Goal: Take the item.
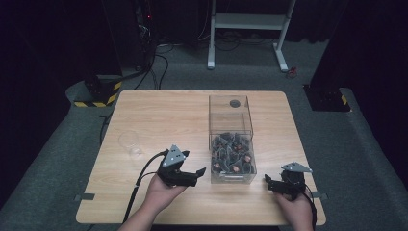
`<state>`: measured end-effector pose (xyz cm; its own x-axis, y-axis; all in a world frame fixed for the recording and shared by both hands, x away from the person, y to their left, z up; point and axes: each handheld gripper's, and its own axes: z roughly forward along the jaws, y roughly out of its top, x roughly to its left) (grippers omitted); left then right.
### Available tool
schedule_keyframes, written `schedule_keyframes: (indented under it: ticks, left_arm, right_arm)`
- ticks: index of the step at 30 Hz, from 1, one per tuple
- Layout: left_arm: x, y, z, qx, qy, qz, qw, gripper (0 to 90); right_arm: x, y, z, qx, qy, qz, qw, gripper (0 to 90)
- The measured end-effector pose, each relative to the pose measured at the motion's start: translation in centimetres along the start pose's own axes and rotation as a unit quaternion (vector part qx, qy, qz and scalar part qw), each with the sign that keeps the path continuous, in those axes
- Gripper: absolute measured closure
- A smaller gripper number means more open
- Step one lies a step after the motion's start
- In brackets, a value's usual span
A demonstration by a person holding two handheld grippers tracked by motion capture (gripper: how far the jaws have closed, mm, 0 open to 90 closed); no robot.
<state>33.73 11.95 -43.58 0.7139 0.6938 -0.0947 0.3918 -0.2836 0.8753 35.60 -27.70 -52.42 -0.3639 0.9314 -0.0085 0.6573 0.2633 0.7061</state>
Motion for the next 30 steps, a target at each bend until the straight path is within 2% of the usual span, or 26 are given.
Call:
schedule_keyframes:
  ticks: [6, 11, 20, 26, 30]
  left_arm:
    - [-1.0, 0.9, 0.9, 0.006, -0.009, 0.017, 0.9998, 14.7]
    - [-1.6, 1.8, 1.6, -0.002, -0.014, 0.018, 0.9997, 15.1]
    - [-2.6, 3.3, 3.7, 0.003, -0.028, 0.039, 0.9988, 17.1]
    - [-2.8, 4.0, 4.6, 0.006, -0.036, 0.045, 0.9983, 21.2]
    - [-2.7, 4.4, 4.9, 0.004, -0.035, 0.056, 0.9978, 28.2]
  right_arm:
    - [0.0, 0.2, 0.1, 0.002, 0.002, 0.001, 1.0, 13.7]
    - [0.0, 0.2, 0.2, 0.002, 0.003, -0.002, 1.0, 13.7]
    - [0.0, 0.2, 0.2, 0.001, 0.003, -0.002, 1.0, 13.7]
    - [0.0, 0.1, 0.1, 0.001, 0.004, -0.005, 1.0, 14.4]
    - [0.0, 0.0, 0.0, 0.0, 0.006, -0.004, 1.0, 15.0]
